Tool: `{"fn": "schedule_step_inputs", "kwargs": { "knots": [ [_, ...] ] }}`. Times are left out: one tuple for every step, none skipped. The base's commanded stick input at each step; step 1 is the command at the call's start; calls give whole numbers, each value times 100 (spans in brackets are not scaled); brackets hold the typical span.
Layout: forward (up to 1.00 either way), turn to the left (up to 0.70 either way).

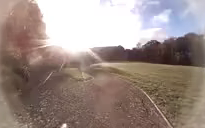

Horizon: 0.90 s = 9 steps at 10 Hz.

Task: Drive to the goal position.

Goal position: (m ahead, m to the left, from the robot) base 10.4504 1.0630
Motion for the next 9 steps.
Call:
{"fn": "schedule_step_inputs", "kwargs": {
  "knots": [
    [0,0],
    [0,0],
    [0,0],
    [0,0],
    [10,0],
    [24,0],
    [38,0],
    [50,0],
    [50,5]
  ]
}}
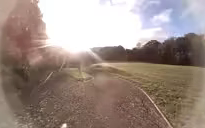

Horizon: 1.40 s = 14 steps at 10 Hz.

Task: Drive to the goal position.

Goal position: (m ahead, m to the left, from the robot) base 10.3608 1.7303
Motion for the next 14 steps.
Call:
{"fn": "schedule_step_inputs", "kwargs": {
  "knots": [
    [50,10],
    [50,3],
    [50,0],
    [50,0],
    [50,0],
    [50,0],
    [50,0],
    [50,0],
    [50,0],
    [50,0],
    [50,0],
    [50,-9],
    [50,-40],
    [50,-29]
  ]
}}
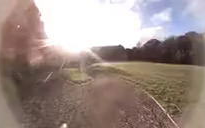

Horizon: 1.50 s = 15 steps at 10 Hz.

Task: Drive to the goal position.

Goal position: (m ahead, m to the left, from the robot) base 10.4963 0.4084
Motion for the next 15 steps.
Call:
{"fn": "schedule_step_inputs", "kwargs": {
  "knots": [
    [50,0],
    [50,0],
    [50,0],
    [50,0],
    [50,0],
    [50,0],
    [50,0],
    [50,0],
    [50,0],
    [50,0],
    [50,0],
    [50,0],
    [50,0],
    [50,0],
    [50,0]
  ]
}}
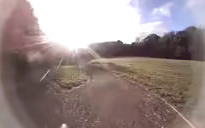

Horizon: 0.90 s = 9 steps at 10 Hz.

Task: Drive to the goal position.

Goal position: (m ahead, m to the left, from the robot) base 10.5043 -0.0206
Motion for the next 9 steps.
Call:
{"fn": "schedule_step_inputs", "kwargs": {
  "knots": [
    [50,1],
    [50,5],
    [50,0],
    [50,0],
    [50,0],
    [50,0],
    [50,0],
    [50,0],
    [50,0]
  ]
}}
